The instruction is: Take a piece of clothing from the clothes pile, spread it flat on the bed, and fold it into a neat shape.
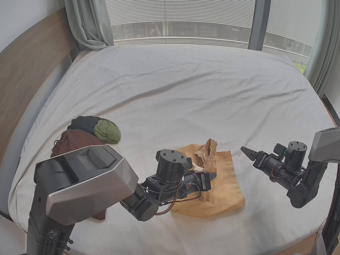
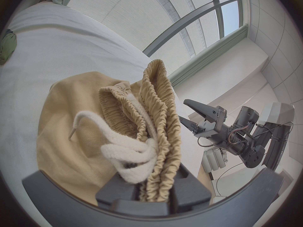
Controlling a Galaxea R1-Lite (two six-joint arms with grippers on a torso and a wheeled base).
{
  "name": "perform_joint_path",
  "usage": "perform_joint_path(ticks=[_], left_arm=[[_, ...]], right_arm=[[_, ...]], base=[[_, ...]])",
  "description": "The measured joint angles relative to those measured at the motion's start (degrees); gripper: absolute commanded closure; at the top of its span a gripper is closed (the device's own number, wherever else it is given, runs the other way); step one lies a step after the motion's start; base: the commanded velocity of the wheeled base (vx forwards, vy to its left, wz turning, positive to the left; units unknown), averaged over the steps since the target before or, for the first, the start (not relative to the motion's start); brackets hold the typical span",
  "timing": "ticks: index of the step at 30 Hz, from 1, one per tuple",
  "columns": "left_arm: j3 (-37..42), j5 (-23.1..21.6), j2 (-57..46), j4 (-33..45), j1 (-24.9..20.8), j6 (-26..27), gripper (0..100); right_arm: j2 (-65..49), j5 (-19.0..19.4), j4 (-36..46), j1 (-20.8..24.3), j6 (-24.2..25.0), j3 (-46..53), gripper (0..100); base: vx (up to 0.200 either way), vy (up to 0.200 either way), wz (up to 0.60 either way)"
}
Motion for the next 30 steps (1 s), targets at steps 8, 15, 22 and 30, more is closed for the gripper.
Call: perform_joint_path(ticks=[8, 15, 22, 30], left_arm=[[-0.9, 0.0, 0.65, 0.56, -0.3, 0.0, 100], [-2.06, 0.2, 0.76, 0.41, -0.35, -0.06, 0], [-2.97, 1.97, 0.48, -0.11, -1.85, -1.18, 0], [-1.35, 3.17, -0.43, -0.22, -1.51, -1.27, 0]], right_arm=[[0.01, 0.07, -0.02, -0.06, 0.0, -0.05, 0], [0.09, 0.32, -0.05, -0.13, 0.0, -0.05, 0], [0.23, 0.49, -0.09, -0.22, 0.02, 0.04, 0], [0.61, 0.51, -0.05, 0.18, 0.0, 0.59, 0]], base=[[0.0, 0.0, 0.0], [0.0, 0.0, 0.0], [0.0, 0.0, 0.0], [0.0, 0.0, 0.0]])
